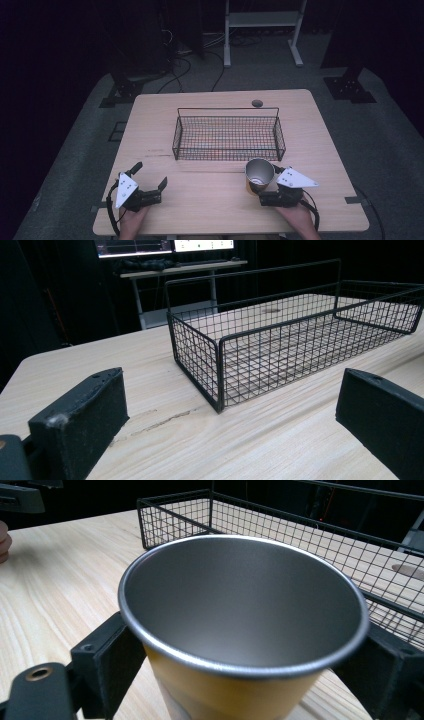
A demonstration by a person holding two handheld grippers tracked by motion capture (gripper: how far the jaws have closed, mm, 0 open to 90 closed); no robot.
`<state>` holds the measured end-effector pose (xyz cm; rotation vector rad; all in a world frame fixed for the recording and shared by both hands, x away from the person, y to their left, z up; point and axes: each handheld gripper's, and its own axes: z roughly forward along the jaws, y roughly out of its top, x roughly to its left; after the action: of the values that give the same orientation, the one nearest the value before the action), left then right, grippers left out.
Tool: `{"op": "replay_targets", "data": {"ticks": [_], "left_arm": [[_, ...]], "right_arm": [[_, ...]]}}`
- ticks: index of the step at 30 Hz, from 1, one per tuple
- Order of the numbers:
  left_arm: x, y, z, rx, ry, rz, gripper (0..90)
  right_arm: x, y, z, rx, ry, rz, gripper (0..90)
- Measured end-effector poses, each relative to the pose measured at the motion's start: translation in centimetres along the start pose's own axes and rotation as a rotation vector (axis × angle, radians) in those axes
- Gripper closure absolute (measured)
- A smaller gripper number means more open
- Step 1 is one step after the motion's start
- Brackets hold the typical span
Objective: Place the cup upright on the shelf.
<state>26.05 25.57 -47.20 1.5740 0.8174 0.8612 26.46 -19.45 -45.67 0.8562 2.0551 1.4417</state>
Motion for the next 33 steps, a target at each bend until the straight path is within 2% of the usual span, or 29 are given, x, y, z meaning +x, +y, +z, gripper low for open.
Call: {"op": "replay_targets", "data": {"ticks": [11, 20, 23, 28, 33], "left_arm": [[0.0, 0.0, 0.0, 0.0, -0.003, -0.001, 0.0], [0.0, 0.0, 0.0, 0.0, -0.003, -0.001, 0.0], [0.0, 0.0, 0.0, 0.0, -0.001, 0.0, 0.0], [0.0, 0.0, 0.0, 0.0, -0.002, 0.0, 0.0], [0.0, 0.0, 0.0, 0.0, -0.002, -0.002, 0.0]], "right_arm": [[0.0, 0.4, 1.1, -0.017, -0.004, 0.005, 10.9], [-0.1, 0.4, 1.2, -0.022, -0.004, 0.004, 12.0], [-0.3, 0.5, 1.2, -0.026, 0.003, 0.022, 12.0], [-0.5, 1.2, 1.2, -0.024, 0.011, 0.011, 12.1], [-0.9, 2.0, 1.3, -0.022, 0.024, 0.02, 12.1]]}}
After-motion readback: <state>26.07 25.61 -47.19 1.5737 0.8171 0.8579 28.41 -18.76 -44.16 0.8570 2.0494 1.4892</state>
